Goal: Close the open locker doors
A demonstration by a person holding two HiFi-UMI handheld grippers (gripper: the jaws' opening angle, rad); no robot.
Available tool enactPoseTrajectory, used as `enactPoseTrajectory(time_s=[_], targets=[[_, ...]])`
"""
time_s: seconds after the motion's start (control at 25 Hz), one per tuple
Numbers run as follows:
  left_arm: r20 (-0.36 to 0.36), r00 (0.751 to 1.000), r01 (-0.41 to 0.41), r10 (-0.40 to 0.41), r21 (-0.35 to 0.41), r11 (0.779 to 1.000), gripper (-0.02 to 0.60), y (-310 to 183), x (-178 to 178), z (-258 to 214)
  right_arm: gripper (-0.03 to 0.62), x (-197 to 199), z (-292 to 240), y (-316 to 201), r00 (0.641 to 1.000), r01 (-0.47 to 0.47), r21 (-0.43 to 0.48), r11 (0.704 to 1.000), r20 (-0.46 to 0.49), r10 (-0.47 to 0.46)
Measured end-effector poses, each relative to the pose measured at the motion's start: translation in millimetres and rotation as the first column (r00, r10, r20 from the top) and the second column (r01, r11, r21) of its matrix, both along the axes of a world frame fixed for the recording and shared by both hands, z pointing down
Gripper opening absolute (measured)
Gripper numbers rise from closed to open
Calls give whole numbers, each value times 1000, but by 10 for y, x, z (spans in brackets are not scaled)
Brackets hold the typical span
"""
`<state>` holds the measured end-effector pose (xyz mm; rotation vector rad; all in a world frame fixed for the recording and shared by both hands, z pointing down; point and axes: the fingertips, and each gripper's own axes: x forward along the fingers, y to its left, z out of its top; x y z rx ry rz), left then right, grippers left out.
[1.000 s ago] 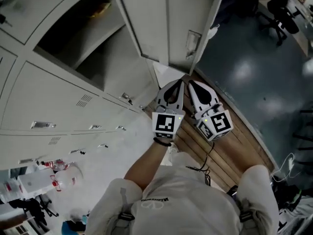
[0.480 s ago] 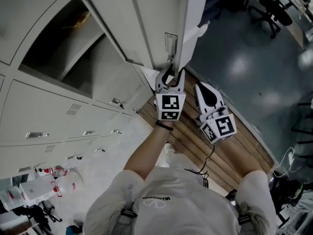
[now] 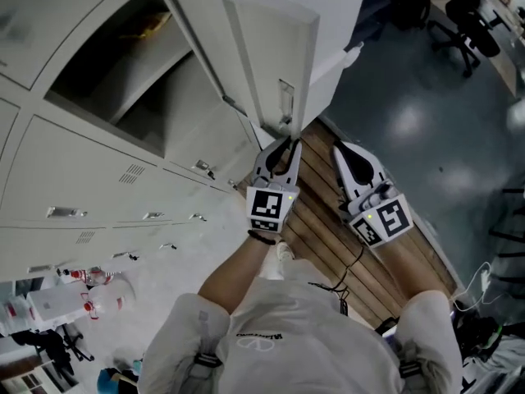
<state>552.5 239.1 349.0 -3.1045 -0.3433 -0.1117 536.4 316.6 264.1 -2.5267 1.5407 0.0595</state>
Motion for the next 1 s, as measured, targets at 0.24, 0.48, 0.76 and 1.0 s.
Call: enactPoseTrajectory(time_s=[0.24, 0.48, 0.76, 1.0], targets=[[-12, 997, -83, 82, -19, 996, 56, -687, -920, -37, 55, -480, -340, -832, 910, 414, 46, 909, -24, -413], [-36, 994, -100, 100, 6, 995, 60, -1334, -1322, -37, 117, -910, -442, -1785, 784, 620, 8, 785, -51, -619], [-54, 997, -49, 50, 17, 999, 57, -1756, -1490, -31, 125, -1245, -388, -2457, 722, 685, -57, 726, -81, -687], [-51, 990, 137, -133, 83, 987, 5, -2142, -1774, -94, 114, -1304, -391, -2789, 701, 702, -72, 708, -108, -705]])
